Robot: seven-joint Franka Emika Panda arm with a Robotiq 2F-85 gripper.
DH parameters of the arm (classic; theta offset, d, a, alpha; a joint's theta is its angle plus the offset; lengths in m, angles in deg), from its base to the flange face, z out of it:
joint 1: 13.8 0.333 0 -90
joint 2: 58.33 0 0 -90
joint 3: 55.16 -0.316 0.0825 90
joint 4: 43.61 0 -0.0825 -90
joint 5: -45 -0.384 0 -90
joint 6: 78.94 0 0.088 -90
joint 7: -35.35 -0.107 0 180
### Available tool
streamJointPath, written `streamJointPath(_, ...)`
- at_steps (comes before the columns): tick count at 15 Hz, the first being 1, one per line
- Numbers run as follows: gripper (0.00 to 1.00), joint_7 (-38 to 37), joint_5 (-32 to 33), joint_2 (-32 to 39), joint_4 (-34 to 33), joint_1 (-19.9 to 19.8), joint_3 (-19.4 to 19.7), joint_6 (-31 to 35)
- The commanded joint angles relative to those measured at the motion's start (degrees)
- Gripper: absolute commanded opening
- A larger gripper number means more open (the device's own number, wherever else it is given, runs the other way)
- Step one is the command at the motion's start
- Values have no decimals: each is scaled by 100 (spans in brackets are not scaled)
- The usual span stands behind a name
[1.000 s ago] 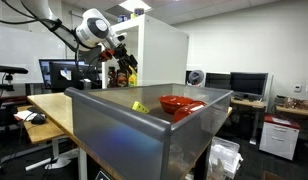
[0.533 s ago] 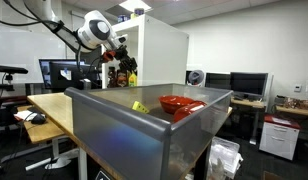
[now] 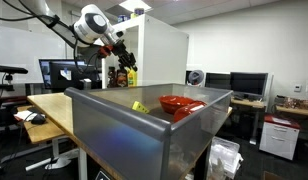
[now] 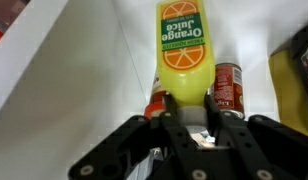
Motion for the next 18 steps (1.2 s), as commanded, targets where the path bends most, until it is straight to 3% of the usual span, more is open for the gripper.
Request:
streamJointPath(1, 8, 469, -404, -495, 267, 532, 465, -251)
streamJointPath(8, 8, 1210, -1243, -1153, 683, 1011, 781, -488)
streamJointPath(18, 8, 1508, -1708, -2170, 740, 1067, 888, -1061)
